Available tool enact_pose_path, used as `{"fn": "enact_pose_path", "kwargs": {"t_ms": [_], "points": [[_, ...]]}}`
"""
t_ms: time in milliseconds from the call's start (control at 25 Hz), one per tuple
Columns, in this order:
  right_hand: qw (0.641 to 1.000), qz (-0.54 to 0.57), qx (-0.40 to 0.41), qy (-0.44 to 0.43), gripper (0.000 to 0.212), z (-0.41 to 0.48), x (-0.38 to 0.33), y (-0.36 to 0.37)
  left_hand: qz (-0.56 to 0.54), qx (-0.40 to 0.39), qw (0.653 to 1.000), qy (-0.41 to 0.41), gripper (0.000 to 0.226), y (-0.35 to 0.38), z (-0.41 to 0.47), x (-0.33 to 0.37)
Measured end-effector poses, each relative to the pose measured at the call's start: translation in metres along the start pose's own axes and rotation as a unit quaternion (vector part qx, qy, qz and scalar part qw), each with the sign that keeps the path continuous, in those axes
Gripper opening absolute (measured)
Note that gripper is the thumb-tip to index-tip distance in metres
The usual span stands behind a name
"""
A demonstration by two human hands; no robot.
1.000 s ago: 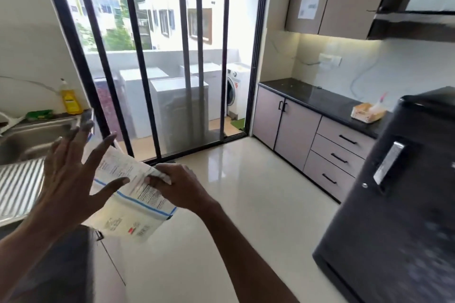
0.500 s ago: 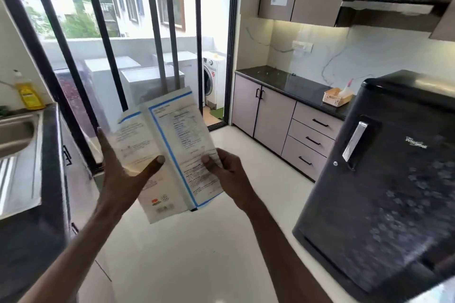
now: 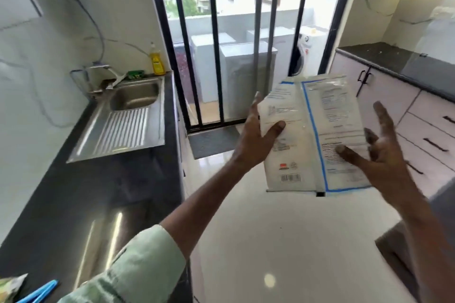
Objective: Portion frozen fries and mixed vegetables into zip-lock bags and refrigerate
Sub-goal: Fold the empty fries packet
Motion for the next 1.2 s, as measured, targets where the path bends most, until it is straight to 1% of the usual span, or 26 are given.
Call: {"fn": "enact_pose_path", "kwargs": {"t_ms": [80, 160, 240, 320, 400, 520, 560, 640, 720, 760, 800, 840, 960, 1000, 1040, 1080, 1120, 1200], "points": [[1.0, -0.012, -0.02, -0.002, 0.103, -0.002, -0.005, 0.007, 0.008, -0.001, 1.0, -0.013, 0.088, -0.009, -0.005, -0.001], [0.999, -0.015, -0.037, -0.007, 0.096, -0.002, -0.004, 0.027, 0.046, 0.015, 0.999, 0.002, 0.081, -0.027, -0.015, 0.002], [0.998, -0.025, -0.054, -0.021, 0.085, 0.001, -0.001, 0.056, 0.085, 0.071, 0.994, 0.019, 0.071, -0.056, -0.029, 0.009], [0.995, -0.04, -0.079, -0.036, 0.073, 0.006, 0.004, 0.087, 0.088, 0.135, 0.987, 0.025, 0.066, -0.088, -0.046, 0.014], [0.993, -0.026, -0.109, -0.042, 0.07, 0.01, 0.011, 0.119, 0.08, 0.188, 0.979, 0.024, 0.07, -0.119, -0.064, 0.013], [0.99, 0.005, -0.131, -0.049, 0.073, 0.017, 0.015, 0.157, 0.079, 0.234, 0.968, 0.039, 0.079, -0.158, -0.086, 0.019], [0.989, 0.011, -0.138, -0.056, 0.074, 0.018, 0.015, 0.168, 0.095, 0.236, 0.966, 0.043, 0.079, -0.168, -0.092, 0.021], [0.987, 0.024, -0.148, -0.065, 0.075, 0.022, 0.015, 0.184, 0.11, 0.217, 0.969, 0.04, 0.067, -0.182, -0.099, 0.024], [0.984, 0.032, -0.157, -0.073, 0.076, 0.026, 0.016, 0.192, 0.097, 0.194, 0.976, 0.02, 0.049, -0.19, -0.102, 0.022], [0.983, 0.032, -0.161, -0.078, 0.076, 0.028, 0.016, 0.194, 0.092, 0.188, 0.978, 0.008, 0.043, -0.193, -0.102, 0.019], [0.982, 0.032, -0.165, -0.083, 0.076, 0.03, 0.016, 0.196, 0.089, 0.179, 0.98, -0.001, 0.042, -0.196, -0.101, 0.018], [0.982, 0.031, -0.166, -0.087, 0.076, 0.034, 0.017, 0.195, 0.09, 0.165, 0.982, -0.006, 0.049, -0.195, -0.1, 0.017], [0.98, 0.022, -0.169, -0.102, 0.078, 0.049, 0.017, 0.182, 0.147, 0.086, 0.985, 0.005, 0.092, -0.181, -0.088, 0.018], [0.979, 0.019, -0.173, -0.102, 0.08, 0.054, 0.017, 0.175, 0.176, 0.068, 0.982, 0.008, 0.1, -0.175, -0.082, 0.018], [0.978, 0.017, -0.182, -0.099, 0.082, 0.059, 0.017, 0.168, 0.199, 0.059, 0.978, 0.012, 0.102, -0.169, -0.075, 0.019], [0.976, 0.01, -0.194, -0.098, 0.083, 0.063, 0.017, 0.161, 0.212, 0.057, 0.975, 0.015, 0.097, -0.163, -0.068, 0.022], [0.973, -0.004, -0.209, -0.1, 0.085, 0.066, 0.017, 0.157, 0.219, 0.062, 0.973, 0.022, 0.088, -0.16, -0.062, 0.025], [0.969, -0.046, -0.213, -0.117, 0.085, 0.071, 0.015, 0.144, 0.229, 0.066, 0.97, 0.048, 0.059, -0.149, -0.05, 0.031]]}}
Point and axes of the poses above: each hand's wrist, its own z-axis towards the middle knuckle, its own y-axis out of the palm, x = y × z, the point moved 8 cm from there along z, towards the middle knuckle, and after that the axes turned 1 degree about -z, right-handed, at the moved point
